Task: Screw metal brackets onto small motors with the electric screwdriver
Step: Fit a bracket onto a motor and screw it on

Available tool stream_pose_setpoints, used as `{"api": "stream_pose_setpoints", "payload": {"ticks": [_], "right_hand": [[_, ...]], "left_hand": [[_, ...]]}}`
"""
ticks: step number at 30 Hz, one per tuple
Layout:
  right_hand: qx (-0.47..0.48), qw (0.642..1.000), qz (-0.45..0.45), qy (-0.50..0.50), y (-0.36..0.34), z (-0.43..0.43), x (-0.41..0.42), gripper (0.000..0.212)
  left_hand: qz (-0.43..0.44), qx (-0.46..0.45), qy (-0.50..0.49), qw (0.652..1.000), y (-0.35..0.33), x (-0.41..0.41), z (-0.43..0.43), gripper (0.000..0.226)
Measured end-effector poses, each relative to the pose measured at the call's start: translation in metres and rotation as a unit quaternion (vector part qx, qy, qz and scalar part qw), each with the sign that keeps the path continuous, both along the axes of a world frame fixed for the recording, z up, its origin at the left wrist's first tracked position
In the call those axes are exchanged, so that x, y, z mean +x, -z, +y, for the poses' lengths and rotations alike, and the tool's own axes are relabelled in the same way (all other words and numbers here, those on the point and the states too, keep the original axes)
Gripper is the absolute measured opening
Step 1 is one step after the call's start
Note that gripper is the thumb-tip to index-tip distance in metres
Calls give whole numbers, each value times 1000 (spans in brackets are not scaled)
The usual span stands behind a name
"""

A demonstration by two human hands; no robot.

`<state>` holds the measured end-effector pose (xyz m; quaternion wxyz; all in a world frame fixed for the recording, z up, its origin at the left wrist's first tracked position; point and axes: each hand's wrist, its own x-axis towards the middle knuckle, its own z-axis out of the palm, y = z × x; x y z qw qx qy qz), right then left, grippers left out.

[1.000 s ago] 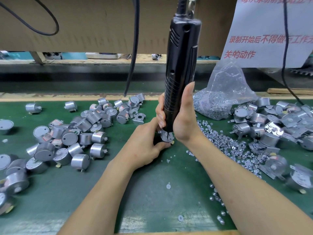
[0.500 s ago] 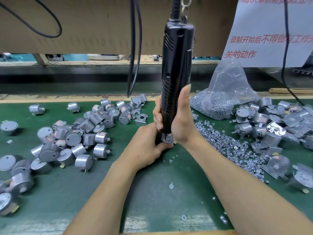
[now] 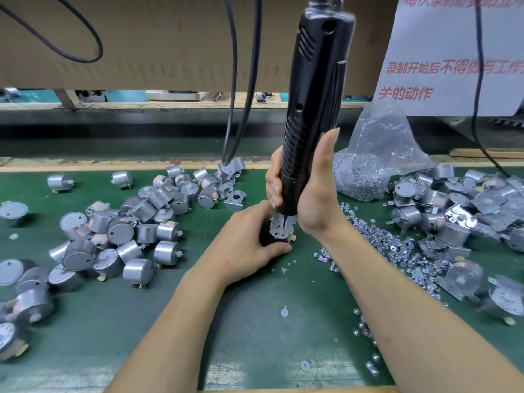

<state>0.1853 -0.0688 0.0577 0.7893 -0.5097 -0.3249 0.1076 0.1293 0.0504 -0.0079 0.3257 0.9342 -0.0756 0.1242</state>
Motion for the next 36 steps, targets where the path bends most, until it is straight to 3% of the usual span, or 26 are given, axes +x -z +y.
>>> {"api": "stream_pose_setpoints", "payload": {"ticks": [11, 24, 36], "right_hand": [[-10, 999, -4, 38, -4, -11, 6, 90], [-20, 996, -15, 83, -7, -14, 9, 90], [-26, 996, -14, 82, -7, -15, 11, 86]], "left_hand": [[-12, 12, -1, 1000, -11, -7, 8, 45], [-78, 5, -9, 997, -15, -7, 7, 10], [-122, 39, -35, 991, -17, -7, 7, 7]]}}
